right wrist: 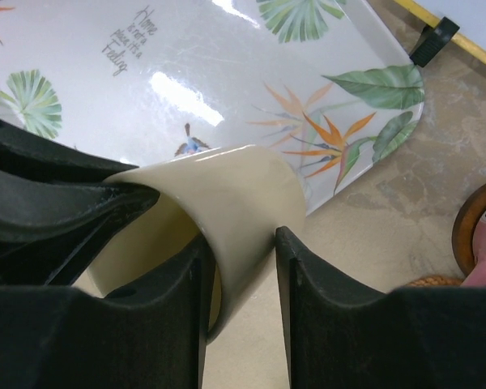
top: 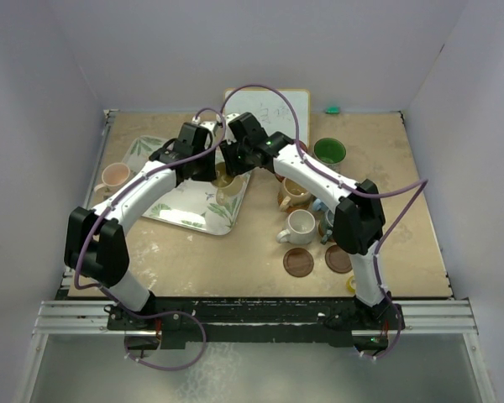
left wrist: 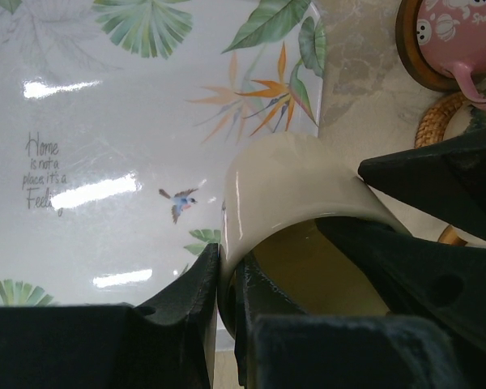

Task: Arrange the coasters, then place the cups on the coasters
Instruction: Place the cup on the coaster.

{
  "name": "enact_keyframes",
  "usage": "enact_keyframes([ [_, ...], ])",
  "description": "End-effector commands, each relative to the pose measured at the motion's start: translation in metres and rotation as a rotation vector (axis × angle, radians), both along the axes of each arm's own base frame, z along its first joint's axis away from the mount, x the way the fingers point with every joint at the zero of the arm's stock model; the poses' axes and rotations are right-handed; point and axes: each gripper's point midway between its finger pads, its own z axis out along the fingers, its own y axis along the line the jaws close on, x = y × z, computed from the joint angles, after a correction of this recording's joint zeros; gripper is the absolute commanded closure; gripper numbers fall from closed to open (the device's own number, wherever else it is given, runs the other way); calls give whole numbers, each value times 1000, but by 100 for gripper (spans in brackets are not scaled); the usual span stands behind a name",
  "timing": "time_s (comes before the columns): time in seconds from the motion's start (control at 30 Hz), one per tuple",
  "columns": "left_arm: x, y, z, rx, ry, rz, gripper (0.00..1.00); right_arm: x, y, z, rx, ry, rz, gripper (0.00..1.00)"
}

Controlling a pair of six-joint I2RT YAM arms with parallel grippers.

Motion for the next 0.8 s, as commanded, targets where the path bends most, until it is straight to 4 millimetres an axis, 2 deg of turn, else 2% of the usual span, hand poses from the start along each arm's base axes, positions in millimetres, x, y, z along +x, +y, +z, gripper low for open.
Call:
enact_keyframes([
  [0.0, 17, -12, 55, -92, -172, 4, 97, 5, -1, 9, -24, -34, -15, 66],
  [0.27, 15, -16, 60, -121, -183, -13, 97, 4, 1, 8, -27, -27, 0, 84],
  [0.43, 10, -23, 68, -169, -212, -47, 97, 4, 0, 14, -25, -41, 7, 100],
  [0.77, -1, -35, 74, -232, -228, -131, 96, 2, 5, 10, -13, -34, 36, 100],
])
